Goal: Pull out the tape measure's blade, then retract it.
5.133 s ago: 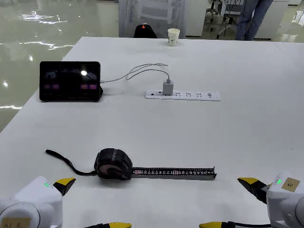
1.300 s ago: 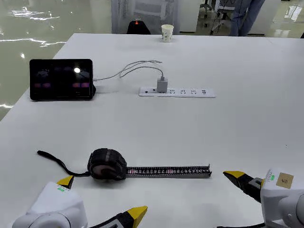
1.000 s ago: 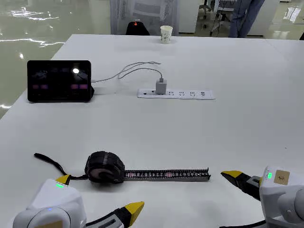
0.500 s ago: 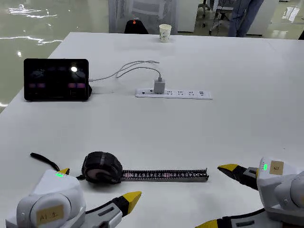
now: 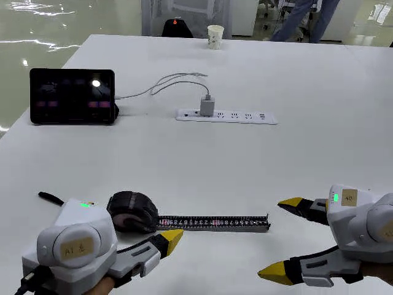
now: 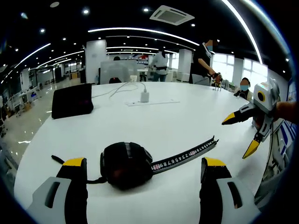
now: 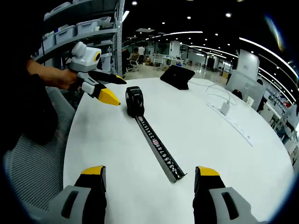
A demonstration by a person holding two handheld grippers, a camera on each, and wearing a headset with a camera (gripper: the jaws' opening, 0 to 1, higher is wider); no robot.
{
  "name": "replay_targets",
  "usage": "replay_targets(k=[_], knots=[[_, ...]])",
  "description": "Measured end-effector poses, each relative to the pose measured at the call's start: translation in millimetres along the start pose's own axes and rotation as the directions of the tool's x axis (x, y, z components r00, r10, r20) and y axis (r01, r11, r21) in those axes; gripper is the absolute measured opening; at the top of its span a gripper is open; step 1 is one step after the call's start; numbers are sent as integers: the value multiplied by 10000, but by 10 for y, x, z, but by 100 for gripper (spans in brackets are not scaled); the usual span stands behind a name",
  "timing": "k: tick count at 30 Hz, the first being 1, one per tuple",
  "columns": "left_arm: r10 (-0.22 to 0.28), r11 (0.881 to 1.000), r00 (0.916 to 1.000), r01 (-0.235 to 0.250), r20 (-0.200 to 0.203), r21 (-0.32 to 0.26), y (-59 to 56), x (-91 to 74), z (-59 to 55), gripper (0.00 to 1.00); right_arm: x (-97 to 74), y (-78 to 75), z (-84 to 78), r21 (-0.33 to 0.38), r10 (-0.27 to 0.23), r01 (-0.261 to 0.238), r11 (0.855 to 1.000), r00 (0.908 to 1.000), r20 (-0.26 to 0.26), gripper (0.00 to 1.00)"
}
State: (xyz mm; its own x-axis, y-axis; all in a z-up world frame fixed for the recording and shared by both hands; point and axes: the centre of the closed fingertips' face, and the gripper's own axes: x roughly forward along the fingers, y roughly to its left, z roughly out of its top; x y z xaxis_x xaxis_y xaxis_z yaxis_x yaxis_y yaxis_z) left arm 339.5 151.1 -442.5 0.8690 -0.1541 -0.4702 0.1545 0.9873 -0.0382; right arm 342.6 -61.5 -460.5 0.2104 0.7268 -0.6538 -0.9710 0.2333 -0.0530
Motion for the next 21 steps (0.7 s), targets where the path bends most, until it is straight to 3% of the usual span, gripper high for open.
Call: replay_targets(k=[21], knots=[[364,9980,9989,-379,-300,-515,113,238,-45,95,154,-297,-125,-989,702,-798,9919,9928,-966,48]])
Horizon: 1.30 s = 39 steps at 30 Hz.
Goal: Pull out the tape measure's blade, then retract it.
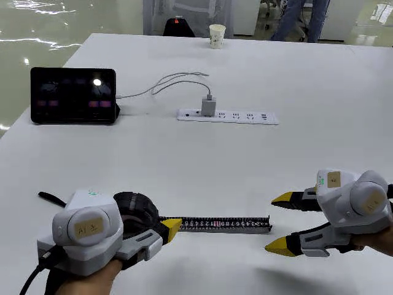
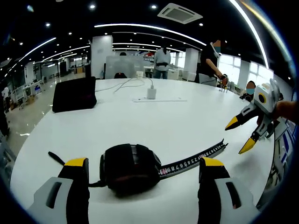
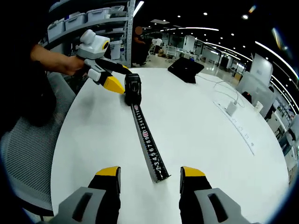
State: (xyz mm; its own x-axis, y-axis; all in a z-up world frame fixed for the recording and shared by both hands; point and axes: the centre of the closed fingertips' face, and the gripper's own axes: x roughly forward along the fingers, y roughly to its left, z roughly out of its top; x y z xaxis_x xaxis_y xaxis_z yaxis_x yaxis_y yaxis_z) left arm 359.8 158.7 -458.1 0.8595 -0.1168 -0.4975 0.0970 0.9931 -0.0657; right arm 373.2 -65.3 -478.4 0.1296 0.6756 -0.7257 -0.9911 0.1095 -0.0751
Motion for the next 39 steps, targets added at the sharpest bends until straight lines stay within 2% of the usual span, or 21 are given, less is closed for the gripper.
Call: replay_targets(k=[7,15,25,39], knots=[[101,9997,9997,-106,-203,-240,18,53,-42,91,68,-61,-57,-268,243,-251,9993,9992,-304,39],[352,9980,9991,-364,-248,-523,84,94,-38,83,136,-122,-123,-447,510,-535,9976,9972,-546,28],[638,9934,9969,-678,-455,-925,179,143,-67,73,214,-132,-249,-508,741,-787,9956,9934,-874,22],[826,9881,9943,-905,-670,-1248,226,200,-109,63,274,-169,-271,-863,860,-932,9919,9928,-832,13]])
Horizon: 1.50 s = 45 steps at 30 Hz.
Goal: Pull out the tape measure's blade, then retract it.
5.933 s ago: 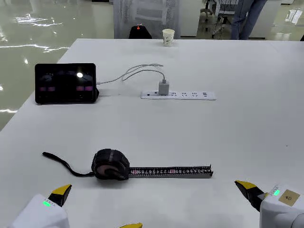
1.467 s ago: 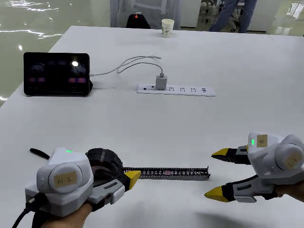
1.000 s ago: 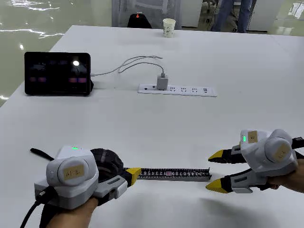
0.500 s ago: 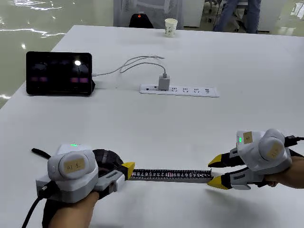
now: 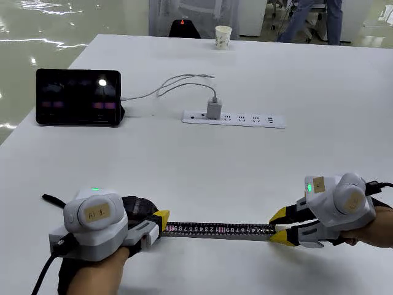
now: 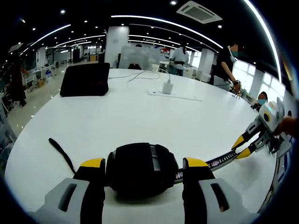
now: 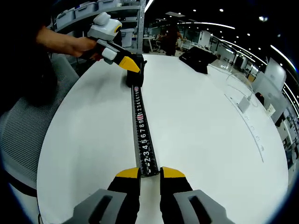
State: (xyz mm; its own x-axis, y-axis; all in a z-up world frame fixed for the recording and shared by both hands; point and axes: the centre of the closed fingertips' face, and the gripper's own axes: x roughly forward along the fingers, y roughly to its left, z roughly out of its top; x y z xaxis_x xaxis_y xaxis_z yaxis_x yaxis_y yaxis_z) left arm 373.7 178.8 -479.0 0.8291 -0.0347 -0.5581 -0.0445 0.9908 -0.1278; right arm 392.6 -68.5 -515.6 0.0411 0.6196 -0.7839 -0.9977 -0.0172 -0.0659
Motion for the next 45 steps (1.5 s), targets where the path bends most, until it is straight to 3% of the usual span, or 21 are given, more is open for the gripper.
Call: replay_targets(k=[14,27,45], knots=[[171,9997,9997,-174,-193,-190,30,45,-35,62,27,2,-33,-190,116,-117,9998,9999,-52,11],[274,9991,9975,-295,-647,-310,37,65,-122,63,28,4,-31,-150,99,-101,9998,9999,-95,10],[395,9992,9947,-404,-946,-78,43,67,-148,61,24,4,-37,-203,107,-110,9997,9998,-197,10]])
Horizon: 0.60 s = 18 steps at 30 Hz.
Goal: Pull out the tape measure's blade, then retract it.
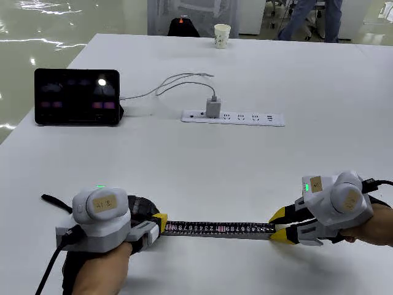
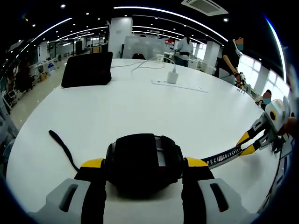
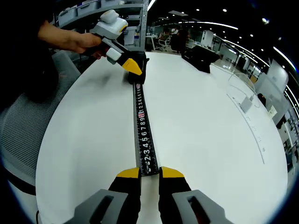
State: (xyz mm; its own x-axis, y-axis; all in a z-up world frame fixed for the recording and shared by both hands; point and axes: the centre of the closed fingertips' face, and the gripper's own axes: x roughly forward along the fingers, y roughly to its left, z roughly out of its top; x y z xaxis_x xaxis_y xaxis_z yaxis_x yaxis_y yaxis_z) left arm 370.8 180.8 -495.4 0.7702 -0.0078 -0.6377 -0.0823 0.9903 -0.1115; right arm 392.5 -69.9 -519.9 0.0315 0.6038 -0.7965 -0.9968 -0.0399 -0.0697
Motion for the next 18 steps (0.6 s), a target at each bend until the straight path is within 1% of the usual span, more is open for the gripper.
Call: replay_targets(k=[5,8,9,18], knots=[[61,10000,10000,-61,9,37,1,-3,-3,60,-4,2,-1,8,12,-12,10000,10000,-17,10],[92,9999,9999,-91,-52,78,9,-8,-12,59,-3,2,-3,37,23,-23,10000,10000,-14,10],[77,9999,10000,-77,-3,72,8,-6,1,59,-2,3,-4,37,31,-31,10000,10000,-16,10],[96,9999,10000,-96,-9,41,12,-15,-2,58,-4,7,-6,45,39,-39,10000,10000,-35,9]])
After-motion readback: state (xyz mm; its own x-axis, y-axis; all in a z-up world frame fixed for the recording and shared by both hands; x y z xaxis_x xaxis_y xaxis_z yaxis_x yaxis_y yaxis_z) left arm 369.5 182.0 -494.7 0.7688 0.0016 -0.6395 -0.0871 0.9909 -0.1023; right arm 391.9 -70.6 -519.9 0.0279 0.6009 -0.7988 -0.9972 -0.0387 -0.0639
